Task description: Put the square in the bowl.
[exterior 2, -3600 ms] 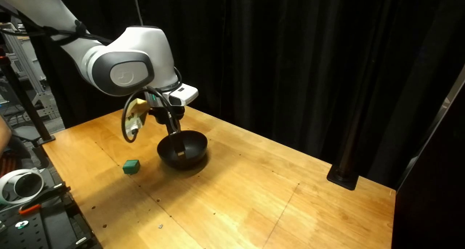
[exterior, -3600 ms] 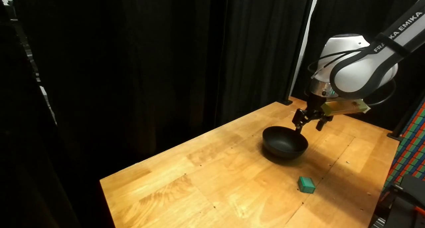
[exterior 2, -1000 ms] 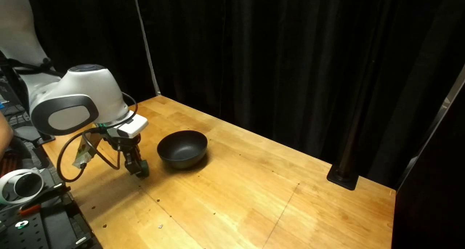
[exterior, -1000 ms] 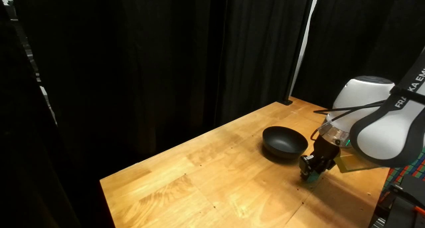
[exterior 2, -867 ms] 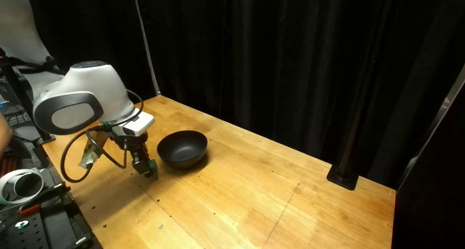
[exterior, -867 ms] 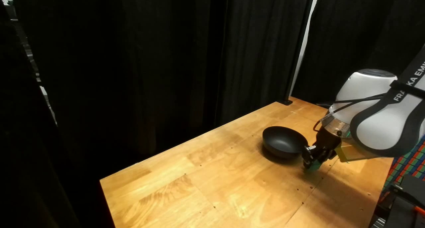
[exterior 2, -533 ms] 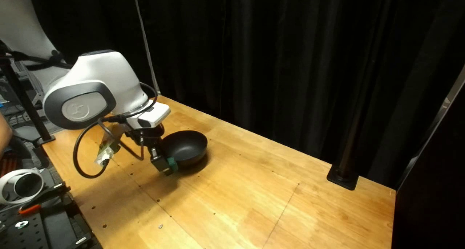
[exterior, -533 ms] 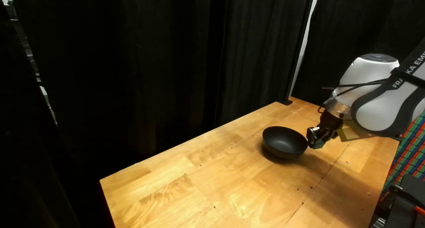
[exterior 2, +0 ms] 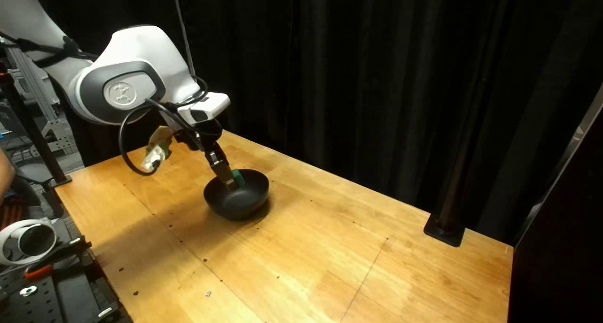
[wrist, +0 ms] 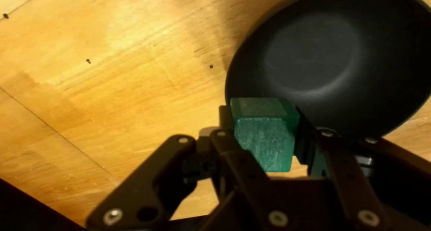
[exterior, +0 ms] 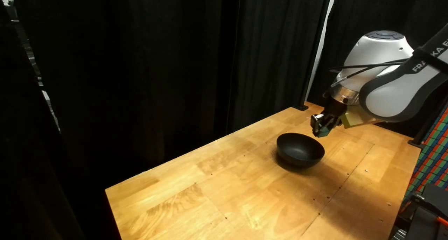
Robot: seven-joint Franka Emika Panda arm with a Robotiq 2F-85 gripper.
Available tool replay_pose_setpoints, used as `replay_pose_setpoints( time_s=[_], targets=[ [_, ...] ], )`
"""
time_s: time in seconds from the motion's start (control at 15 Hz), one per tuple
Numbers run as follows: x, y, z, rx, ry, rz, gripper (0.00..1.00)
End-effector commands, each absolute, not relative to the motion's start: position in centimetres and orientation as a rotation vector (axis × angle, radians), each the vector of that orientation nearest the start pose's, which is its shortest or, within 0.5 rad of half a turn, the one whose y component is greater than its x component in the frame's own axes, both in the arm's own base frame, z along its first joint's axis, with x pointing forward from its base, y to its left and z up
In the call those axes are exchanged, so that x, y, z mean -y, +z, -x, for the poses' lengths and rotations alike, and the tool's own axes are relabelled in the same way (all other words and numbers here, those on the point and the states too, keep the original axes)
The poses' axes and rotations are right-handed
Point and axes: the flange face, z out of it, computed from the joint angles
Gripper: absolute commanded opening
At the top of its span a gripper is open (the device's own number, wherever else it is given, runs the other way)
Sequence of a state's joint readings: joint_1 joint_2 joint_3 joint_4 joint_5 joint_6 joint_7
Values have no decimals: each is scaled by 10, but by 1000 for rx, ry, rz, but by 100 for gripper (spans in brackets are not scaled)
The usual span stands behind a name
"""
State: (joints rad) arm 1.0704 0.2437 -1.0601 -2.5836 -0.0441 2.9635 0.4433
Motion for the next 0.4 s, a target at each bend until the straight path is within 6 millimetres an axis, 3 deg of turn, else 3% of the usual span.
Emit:
replay_pose_setpoints(
  time_s=[0.0, 0.13, 0.33],
  targets=[
    [-16, 259, -476, -576, -410, 3198, 68],
    [-21, 265, -475, -571, -353, 3174, 75],
    [-11, 280, -474, -570, -304, 3111, 98]
  ],
)
